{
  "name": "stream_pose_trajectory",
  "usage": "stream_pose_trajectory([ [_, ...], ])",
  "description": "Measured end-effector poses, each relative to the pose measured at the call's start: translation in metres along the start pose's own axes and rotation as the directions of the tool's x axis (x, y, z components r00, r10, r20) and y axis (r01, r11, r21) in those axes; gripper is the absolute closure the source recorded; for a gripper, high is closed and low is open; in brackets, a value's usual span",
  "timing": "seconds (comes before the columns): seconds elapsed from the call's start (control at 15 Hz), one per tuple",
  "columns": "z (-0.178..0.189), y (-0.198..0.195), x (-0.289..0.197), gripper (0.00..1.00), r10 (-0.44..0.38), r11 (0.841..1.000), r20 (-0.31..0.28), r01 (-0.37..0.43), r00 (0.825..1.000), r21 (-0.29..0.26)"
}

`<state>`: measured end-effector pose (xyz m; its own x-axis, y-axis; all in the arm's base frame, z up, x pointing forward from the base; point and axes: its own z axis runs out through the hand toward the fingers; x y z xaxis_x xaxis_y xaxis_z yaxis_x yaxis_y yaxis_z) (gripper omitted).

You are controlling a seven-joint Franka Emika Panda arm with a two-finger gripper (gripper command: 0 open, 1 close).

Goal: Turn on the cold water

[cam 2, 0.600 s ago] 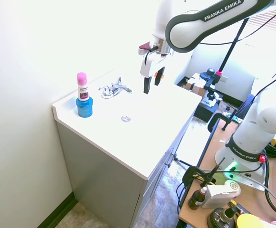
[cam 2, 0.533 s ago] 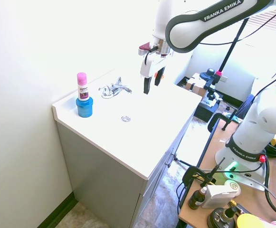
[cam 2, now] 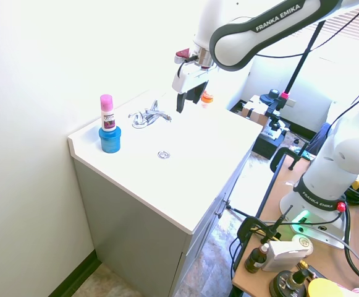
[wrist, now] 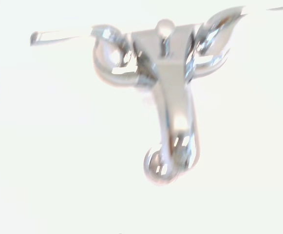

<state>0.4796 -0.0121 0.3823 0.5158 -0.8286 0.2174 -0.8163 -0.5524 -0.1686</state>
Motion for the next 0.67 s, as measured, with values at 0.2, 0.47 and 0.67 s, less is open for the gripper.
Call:
stream_pose_trajectory([
  [0.2, 0.022, -0.026, 0.037, 0.0, 0.037, 0.999, -0.136, -0.032, 0.99, 0.038],
  [0.47, 0.06, -0.047, 0.066, 0.0, 0.064, 0.998, -0.242, -0.055, 0.968, 0.044],
  [0.67, 0.079, -0.05, 0.084, 0.0, 0.064, 0.998, -0.302, -0.056, 0.951, 0.035],
])
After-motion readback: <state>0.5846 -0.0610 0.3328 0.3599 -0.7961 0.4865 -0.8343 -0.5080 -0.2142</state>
